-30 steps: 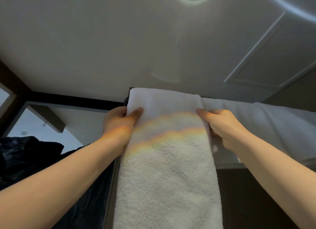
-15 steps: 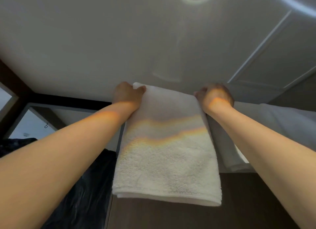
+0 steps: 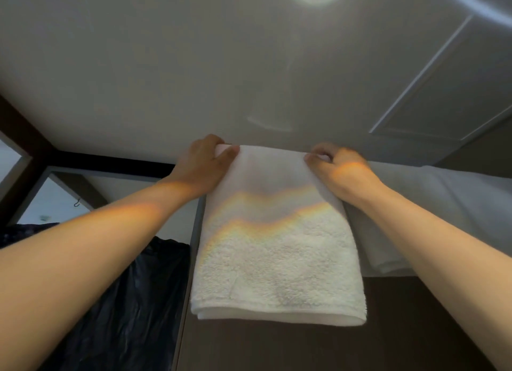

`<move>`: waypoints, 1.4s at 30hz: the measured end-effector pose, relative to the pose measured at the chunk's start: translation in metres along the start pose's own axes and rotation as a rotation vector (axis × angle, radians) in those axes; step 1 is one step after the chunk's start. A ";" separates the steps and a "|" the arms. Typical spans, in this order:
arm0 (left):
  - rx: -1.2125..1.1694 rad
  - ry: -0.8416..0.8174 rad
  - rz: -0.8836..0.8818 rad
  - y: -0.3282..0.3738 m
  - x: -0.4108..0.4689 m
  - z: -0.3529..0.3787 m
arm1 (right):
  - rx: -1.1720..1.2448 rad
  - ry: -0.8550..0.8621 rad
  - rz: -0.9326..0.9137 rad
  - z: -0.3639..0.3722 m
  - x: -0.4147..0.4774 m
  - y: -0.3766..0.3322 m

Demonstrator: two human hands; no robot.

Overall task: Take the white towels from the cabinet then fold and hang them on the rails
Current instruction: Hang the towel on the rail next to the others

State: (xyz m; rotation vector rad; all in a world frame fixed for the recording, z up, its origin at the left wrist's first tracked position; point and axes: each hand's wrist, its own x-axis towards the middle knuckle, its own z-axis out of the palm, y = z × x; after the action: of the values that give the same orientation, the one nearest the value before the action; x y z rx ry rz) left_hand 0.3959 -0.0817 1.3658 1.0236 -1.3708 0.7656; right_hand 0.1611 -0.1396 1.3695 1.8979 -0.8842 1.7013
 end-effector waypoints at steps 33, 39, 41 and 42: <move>-0.028 0.129 -0.118 0.012 0.021 0.000 | -0.091 0.173 0.244 -0.001 0.030 0.001; 0.013 0.104 -0.113 0.008 0.020 0.001 | -0.243 -0.020 0.126 0.002 0.027 -0.008; -0.010 0.087 -0.053 0.003 0.016 0.002 | -0.212 -0.137 0.111 0.001 0.024 -0.009; -0.028 0.057 -0.038 0.000 0.013 0.001 | -0.204 -0.174 0.100 0.000 0.023 -0.009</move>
State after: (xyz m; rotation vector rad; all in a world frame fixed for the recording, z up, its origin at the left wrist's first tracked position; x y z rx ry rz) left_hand 0.3963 -0.0846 1.3790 0.9958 -1.3063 0.7397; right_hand 0.1680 -0.1371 1.3934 1.9110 -1.1902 1.4527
